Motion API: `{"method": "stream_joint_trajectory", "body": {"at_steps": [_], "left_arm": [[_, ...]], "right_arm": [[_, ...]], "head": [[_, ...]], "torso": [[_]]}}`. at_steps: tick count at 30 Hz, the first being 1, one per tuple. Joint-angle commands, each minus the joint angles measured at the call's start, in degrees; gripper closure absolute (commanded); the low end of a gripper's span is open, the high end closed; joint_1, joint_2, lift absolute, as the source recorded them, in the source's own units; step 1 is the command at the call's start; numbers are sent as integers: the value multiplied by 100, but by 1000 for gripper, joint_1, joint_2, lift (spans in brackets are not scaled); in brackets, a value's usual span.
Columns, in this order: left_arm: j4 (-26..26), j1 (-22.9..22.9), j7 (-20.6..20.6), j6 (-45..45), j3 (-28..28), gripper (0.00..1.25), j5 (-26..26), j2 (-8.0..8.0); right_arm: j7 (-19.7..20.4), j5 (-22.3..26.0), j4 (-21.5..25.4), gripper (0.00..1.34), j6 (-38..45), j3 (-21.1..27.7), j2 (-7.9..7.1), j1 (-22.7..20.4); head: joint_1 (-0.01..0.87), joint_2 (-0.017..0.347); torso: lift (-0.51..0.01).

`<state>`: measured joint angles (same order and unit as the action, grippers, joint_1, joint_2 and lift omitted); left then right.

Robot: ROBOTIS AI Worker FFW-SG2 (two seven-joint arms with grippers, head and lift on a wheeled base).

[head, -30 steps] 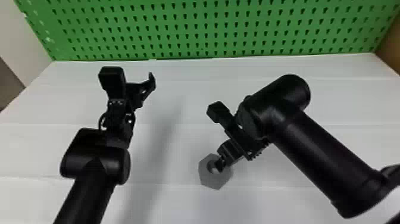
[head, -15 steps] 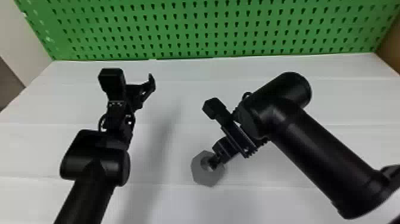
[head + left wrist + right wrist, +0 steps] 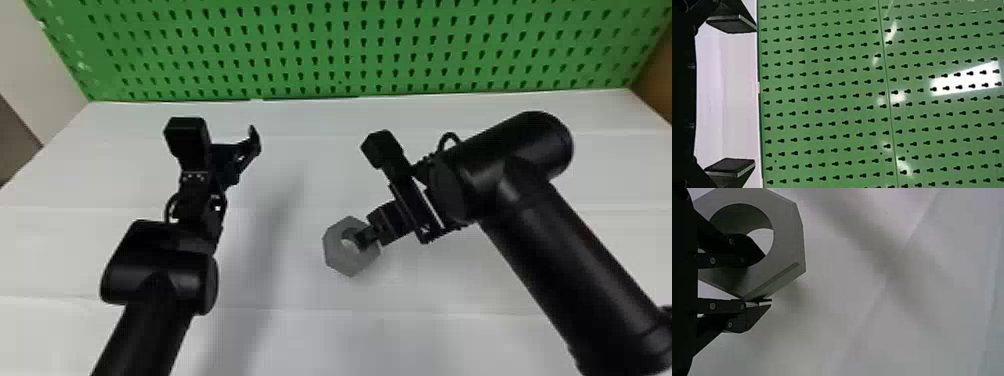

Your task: Pick up the hex nut

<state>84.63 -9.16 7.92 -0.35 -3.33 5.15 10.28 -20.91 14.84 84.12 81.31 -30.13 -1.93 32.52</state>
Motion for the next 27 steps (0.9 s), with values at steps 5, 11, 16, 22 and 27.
{"method": "stream_joint_trajectory", "body": {"at_steps": [5,11,16,22,27], "left_arm": [[1,19,-1,0,-1,87,12,0],[1,37,-1,0,-1,87,30,0],[1,46,-1,0,-1,87,38,0],[1,55,8,0,-1,87,56,0],[1,55,-1,0,-1,87,56,0]], "right_arm": [[0,-104,465,1069,-652,842,9,-510],[0,-139,755,1069,-1117,1229,26,-756],[8,-183,896,1069,-1469,1466,26,-923],[26,-201,1089,1070,-2058,1712,35,-1169],[421,-69,1326,1072,-2480,1888,26,-1371]], "head": [[785,149],[785,149],[785,149],[785,149],[785,149]], "torso": [[-83],[-83],[-83],[-83],[-83]]}}
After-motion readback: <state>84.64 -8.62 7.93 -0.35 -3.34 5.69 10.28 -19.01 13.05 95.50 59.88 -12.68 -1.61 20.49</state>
